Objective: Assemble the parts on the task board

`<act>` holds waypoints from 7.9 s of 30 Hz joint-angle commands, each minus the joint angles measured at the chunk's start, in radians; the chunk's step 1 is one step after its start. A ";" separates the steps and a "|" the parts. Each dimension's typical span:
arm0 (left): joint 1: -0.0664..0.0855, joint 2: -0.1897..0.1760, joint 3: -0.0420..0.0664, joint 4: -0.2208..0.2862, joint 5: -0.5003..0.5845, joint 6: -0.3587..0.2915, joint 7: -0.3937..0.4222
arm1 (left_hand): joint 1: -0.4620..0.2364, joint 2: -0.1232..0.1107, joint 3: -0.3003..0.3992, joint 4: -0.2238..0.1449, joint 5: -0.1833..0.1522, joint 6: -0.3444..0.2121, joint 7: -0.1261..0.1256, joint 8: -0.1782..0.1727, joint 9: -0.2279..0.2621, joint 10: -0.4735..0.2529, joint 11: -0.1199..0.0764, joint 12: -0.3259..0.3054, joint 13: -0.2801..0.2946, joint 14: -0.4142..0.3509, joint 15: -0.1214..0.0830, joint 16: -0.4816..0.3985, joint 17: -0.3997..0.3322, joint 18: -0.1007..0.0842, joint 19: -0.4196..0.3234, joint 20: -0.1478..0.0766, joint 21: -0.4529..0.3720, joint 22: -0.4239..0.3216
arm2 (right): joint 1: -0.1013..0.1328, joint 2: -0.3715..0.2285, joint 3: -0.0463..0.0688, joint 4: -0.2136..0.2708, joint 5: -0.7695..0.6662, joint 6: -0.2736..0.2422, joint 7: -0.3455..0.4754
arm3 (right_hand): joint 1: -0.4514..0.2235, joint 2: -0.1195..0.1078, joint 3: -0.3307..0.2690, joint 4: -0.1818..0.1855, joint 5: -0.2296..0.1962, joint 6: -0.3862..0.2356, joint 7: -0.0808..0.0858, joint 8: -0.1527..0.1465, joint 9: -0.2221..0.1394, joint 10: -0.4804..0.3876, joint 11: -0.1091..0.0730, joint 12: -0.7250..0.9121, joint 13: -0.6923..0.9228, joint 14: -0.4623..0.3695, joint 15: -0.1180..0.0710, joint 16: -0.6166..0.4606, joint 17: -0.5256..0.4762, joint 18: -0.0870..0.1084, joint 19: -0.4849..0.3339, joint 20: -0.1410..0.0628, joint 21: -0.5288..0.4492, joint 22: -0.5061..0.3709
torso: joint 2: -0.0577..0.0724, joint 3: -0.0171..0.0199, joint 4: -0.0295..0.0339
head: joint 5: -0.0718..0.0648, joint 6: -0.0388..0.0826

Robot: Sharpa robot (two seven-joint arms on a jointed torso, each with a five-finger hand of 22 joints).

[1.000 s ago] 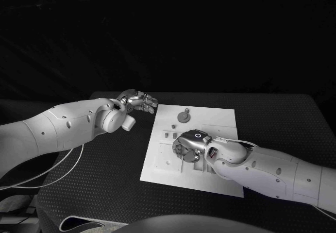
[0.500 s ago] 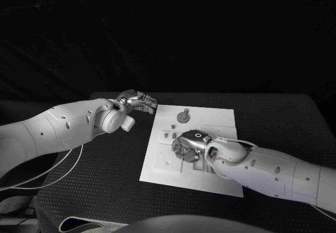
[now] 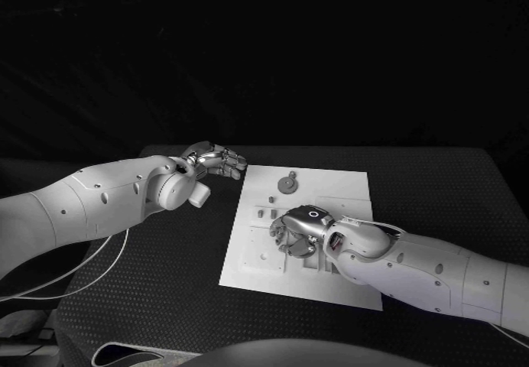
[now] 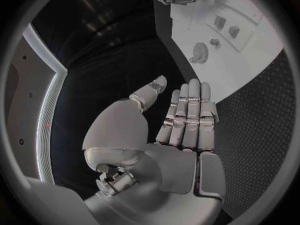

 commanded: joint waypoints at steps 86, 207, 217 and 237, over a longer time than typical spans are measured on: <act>0.001 0.010 0.000 -0.027 0.006 0.030 0.009 | -0.011 -0.002 -0.001 0.005 0.005 -0.003 -0.003 0.004 0.001 -0.001 0.001 0.001 -0.002 -0.003 0.004 -0.013 0.012 0.000 -0.009 0.001 0.001 -0.004 | 0.121 -0.199 0.034 0.099 -0.088 0.240 -0.139 | -0.031 0.046 0.025 0.002 0.002 0.063 -0.041 0.099 -0.009 0.077 -0.021 0.114 0.024 -0.015 -0.035 0.060 -0.059 0.022 -0.038 0.004 0.057 0.017 | 0.000 0.0002 0.0006 | -0.046 0.040; 0.001 0.028 0.000 -0.039 0.006 0.035 0.008 | -0.014 0.000 0.000 0.006 0.006 -0.005 -0.003 0.004 0.001 -0.001 0.002 0.001 -0.005 -0.002 0.004 -0.024 0.028 0.000 -0.010 0.002 0.002 -0.007 | 0.024 0.050 0.012 0.074 -0.107 0.210 -0.091 | 0.005 0.143 0.018 -0.006 0.002 0.129 -0.068 0.132 0.019 0.159 -0.059 0.126 0.074 0.024 -0.074 0.082 -0.060 0.022 0.001 -0.027 0.083 0.019 | 0.000 -0.0004 0.0007 | 0.018 -0.002; 0.001 0.028 0.000 -0.040 0.006 0.035 0.008 | -0.014 0.000 0.000 0.007 0.006 -0.005 -0.003 0.004 0.001 -0.002 0.002 0.001 -0.005 -0.002 0.004 -0.025 0.029 0.000 -0.010 0.002 0.002 -0.008 | 0.025 0.047 0.012 0.075 -0.111 0.210 -0.094 | 0.006 0.144 0.018 -0.006 0.003 0.129 -0.068 0.132 0.020 0.159 -0.059 0.126 0.075 0.024 -0.075 0.082 -0.059 0.022 0.001 -0.027 0.084 0.019 | 0.000 -0.0004 0.0000 | 0.017 -0.004; 0.001 0.026 0.000 -0.039 0.006 0.034 0.007 | -0.015 0.000 0.000 0.007 0.006 -0.005 -0.003 0.005 0.001 -0.002 0.002 0.001 -0.005 -0.002 0.004 -0.027 0.032 0.000 -0.010 0.002 0.002 -0.008 | 0.025 0.053 0.012 0.076 -0.122 0.215 -0.101 | 0.006 0.142 0.016 -0.005 0.002 0.129 -0.068 0.131 0.021 0.159 -0.060 0.124 0.077 0.024 -0.075 0.083 -0.059 0.022 0.001 -0.027 0.085 0.019 | 0.000 0.0004 -0.0007 | 0.015 -0.005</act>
